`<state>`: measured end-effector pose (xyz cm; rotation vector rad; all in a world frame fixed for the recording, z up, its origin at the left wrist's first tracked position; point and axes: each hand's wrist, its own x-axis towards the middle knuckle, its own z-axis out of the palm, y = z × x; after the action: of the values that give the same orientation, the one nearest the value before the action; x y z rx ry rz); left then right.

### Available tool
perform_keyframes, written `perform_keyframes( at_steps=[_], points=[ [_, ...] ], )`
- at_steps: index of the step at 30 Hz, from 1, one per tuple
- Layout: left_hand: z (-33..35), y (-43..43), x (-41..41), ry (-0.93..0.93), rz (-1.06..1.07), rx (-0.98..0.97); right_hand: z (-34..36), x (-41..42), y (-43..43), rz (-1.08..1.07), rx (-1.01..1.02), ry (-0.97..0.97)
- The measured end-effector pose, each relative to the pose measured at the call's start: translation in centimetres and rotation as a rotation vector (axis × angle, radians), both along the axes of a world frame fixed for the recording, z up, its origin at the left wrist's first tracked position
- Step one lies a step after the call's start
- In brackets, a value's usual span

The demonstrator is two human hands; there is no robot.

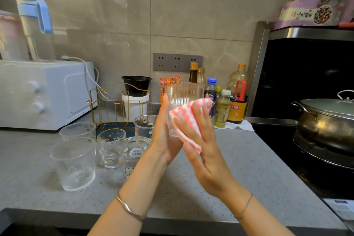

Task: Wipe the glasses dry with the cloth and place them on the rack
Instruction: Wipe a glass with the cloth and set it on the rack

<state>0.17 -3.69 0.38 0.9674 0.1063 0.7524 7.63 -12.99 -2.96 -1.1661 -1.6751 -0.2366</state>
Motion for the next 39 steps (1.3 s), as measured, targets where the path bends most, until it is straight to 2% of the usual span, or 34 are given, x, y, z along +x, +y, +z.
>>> perform_keyframes(
  at_steps=[3,7,11,13,17,20,28,33,39],
  points=[
    [-0.1,-0.1,-0.4,0.076,-0.046,0.053,-1.0,0.3,-0.2,-0.058,-0.015,0.025],
    [-0.8,-0.4,-0.4,0.150,0.020,0.084,-0.6,0.3,0.4,-0.109,-0.008,0.051],
    [-1.2,-1.0,-0.3,0.129,0.036,0.086,1.8,1.5,1.1,-0.070,0.017,0.253],
    [-1.0,-1.2,-0.4,0.117,0.061,0.093,2.4,1.8,1.1,-0.027,0.017,0.290],
    [0.1,-0.8,-0.5,0.082,0.101,0.089,0.2,0.2,0.3,-0.013,0.019,0.134],
    [0.4,-0.6,-0.7,0.106,0.049,0.065,-1.3,-0.2,-0.1,-0.043,0.002,0.058],
    [-0.6,-1.6,-0.9,0.106,0.063,0.067,3.6,1.3,1.3,-0.003,0.018,0.317],
    [0.3,-1.5,-0.9,0.050,0.068,0.046,2.3,0.3,1.1,-0.003,0.018,0.269],
    [0.4,-0.9,-1.3,0.100,0.004,0.030,-1.4,-1.0,-0.5,0.004,-0.051,0.156]
  ],
)
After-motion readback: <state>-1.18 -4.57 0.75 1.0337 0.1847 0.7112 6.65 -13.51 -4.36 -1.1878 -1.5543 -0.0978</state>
